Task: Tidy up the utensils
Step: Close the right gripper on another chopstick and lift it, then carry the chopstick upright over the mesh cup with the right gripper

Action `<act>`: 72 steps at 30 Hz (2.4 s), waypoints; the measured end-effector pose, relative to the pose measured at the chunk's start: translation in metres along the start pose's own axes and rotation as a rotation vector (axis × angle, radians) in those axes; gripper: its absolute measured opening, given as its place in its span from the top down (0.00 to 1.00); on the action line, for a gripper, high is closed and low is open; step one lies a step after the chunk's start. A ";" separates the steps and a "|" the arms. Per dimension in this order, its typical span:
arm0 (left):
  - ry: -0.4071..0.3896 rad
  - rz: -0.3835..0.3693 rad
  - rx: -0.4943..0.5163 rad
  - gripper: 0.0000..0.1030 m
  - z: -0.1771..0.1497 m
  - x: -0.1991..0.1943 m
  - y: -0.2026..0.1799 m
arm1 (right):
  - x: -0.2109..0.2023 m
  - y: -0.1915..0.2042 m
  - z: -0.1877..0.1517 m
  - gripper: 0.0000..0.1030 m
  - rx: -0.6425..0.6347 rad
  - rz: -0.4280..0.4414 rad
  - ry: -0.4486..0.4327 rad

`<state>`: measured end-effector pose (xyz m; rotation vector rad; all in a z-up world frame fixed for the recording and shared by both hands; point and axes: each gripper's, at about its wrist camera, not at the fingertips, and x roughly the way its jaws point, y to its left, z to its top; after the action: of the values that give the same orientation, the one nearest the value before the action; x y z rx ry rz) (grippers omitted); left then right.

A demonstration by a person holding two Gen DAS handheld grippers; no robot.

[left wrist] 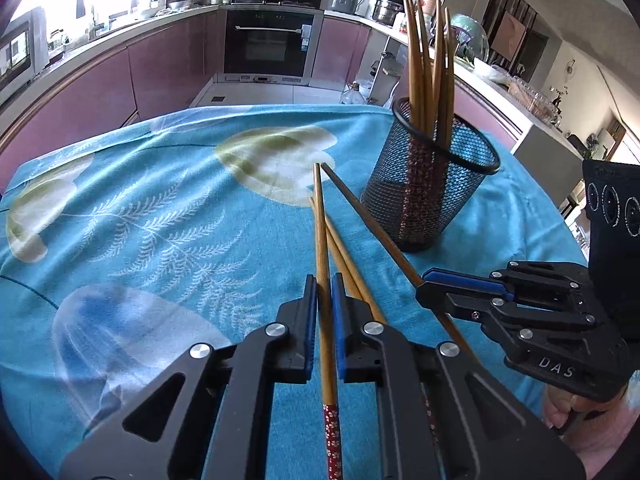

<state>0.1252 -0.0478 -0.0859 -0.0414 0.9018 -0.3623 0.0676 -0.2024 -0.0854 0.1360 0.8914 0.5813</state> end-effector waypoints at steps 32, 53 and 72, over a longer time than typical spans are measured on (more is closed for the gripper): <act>-0.192 -0.191 0.014 0.92 0.016 -0.101 -0.010 | -0.076 -0.015 0.007 0.95 0.041 0.147 -0.183; -0.327 -0.242 0.060 0.93 0.071 -0.130 -0.031 | -0.128 -0.019 0.052 0.95 -0.027 0.092 -0.337; -0.391 -0.189 0.131 0.93 0.126 -0.138 -0.060 | -0.149 -0.029 0.100 0.95 -0.053 0.042 -0.424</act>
<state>0.1276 -0.0734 0.1087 -0.0747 0.4864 -0.5668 0.0836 -0.2938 0.0711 0.2212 0.4622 0.5871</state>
